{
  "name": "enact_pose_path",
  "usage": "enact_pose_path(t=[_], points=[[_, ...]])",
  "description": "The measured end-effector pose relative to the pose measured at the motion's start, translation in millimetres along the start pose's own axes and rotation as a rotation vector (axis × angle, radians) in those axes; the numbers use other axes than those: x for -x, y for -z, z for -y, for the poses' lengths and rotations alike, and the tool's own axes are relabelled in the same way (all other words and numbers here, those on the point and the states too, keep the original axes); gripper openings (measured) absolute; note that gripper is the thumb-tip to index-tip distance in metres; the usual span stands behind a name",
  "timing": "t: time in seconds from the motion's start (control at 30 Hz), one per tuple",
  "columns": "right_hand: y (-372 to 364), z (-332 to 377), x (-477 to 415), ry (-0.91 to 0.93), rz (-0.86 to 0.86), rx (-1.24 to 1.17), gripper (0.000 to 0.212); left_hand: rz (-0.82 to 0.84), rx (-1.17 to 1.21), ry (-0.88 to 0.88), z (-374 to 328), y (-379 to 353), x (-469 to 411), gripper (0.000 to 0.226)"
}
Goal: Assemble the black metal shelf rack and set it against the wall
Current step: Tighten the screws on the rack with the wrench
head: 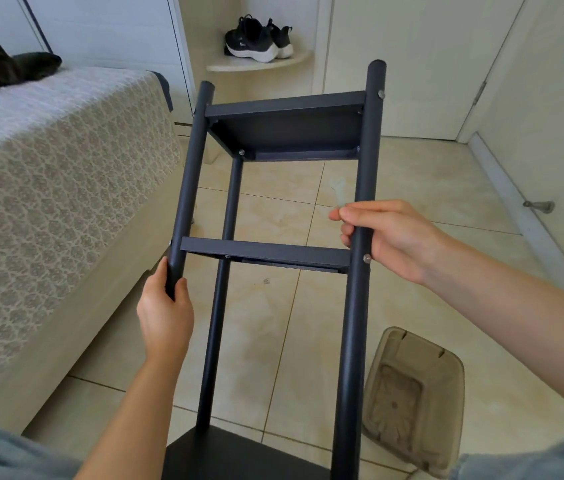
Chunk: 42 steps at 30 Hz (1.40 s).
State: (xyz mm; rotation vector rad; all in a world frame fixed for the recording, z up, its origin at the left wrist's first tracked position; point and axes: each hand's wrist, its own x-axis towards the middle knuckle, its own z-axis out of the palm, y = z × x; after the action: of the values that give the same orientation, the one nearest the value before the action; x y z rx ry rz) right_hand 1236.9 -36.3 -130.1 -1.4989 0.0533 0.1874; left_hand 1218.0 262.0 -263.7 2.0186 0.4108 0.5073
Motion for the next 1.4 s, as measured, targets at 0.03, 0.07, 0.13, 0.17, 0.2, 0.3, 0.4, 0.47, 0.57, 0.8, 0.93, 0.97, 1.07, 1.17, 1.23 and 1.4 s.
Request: enact_pose_path(t=[0.03, 0.07, 0.13, 0.17, 0.2, 0.3, 0.4, 0.47, 0.57, 0.8, 0.93, 0.97, 1.07, 1.17, 1.23, 1.4], points=[[-3.3, 2.1, 1.0, 0.01, 0.007, -0.003, 0.011, 0.007, 0.006, 0.019, 0.4, 0.2, 0.5, 0.049], [-7.0, 4.2, 1.9, 0.02, 0.015, -0.001, 0.011, 0.008, 0.011, 0.037, 1.2, 0.6, 1.3, 0.049], [-13.5, 7.9, 3.7, 0.041, 0.027, 0.001, 0.011, 0.011, 0.018, 0.072, 1.7, 1.1, 2.8, 0.05], [-16.3, 9.7, 4.6, 0.051, 0.033, 0.002, 0.011, 0.018, 0.024, 0.089, 1.8, 1.0, 2.9, 0.05], [-18.4, 11.6, 5.4, 0.062, 0.037, 0.003, 0.011, 0.027, 0.029, 0.104, 1.6, 0.2, 2.4, 0.051], [-23.2, 16.5, 8.0, 0.08, 0.054, 0.017, 0.012, 0.064, 0.022, 0.129, -1.4, -3.0, 2.7, 0.054], [-30.2, 21.7, 9.6, 0.096, 0.067, 0.056, 0.015, 0.121, -0.014, 0.124, -11.7, -2.9, 4.6, 0.063], [-37.4, 25.4, 10.8, 0.104, 0.068, 0.077, 0.012, 0.124, -0.019, 0.111, -22.4, -2.0, 7.2, 0.067], [-48.1, 30.4, 12.4, 0.11, 0.053, 0.092, 0.016, 0.132, 0.04, 0.042, -47.3, -4.5, 20.9, 0.061], [-69.2, 34.8, 11.8, 0.159, 0.044, 0.16, 0.03, 0.263, 0.303, -0.189, -114.3, -15.6, 72.9, 0.034], [-72.9, 39.3, 7.3, 0.201, 0.027, 0.154, 0.027, 0.376, 0.324, -0.231, -127.8, -22.9, 102.1, 0.049], [-73.9, 40.1, 6.1, 0.208, 0.014, 0.158, 0.027, 0.391, 0.278, -0.259, -127.9, -25.0, 107.6, 0.059], [-75.2, 41.0, 3.2, 0.218, -0.03, 0.183, 0.027, 0.385, 0.197, -0.31, -122.5, -30.2, 118.6, 0.078], [-74.7, 42.6, 3.7, 0.218, -0.033, 0.179, 0.026, 0.338, 0.181, -0.337, -115.6, -33.7, 121.3, 0.074], [-74.1, 43.5, 5.0, 0.229, -0.024, 0.182, 0.024, 0.329, 0.152, -0.36, -111.5, -36.5, 121.4, 0.072], [-72.1, 45.0, 5.2, 0.231, -0.045, 0.256, 0.026, 0.3, 0.141, -0.378, -99.9, -39.6, 118.3, 0.071]])
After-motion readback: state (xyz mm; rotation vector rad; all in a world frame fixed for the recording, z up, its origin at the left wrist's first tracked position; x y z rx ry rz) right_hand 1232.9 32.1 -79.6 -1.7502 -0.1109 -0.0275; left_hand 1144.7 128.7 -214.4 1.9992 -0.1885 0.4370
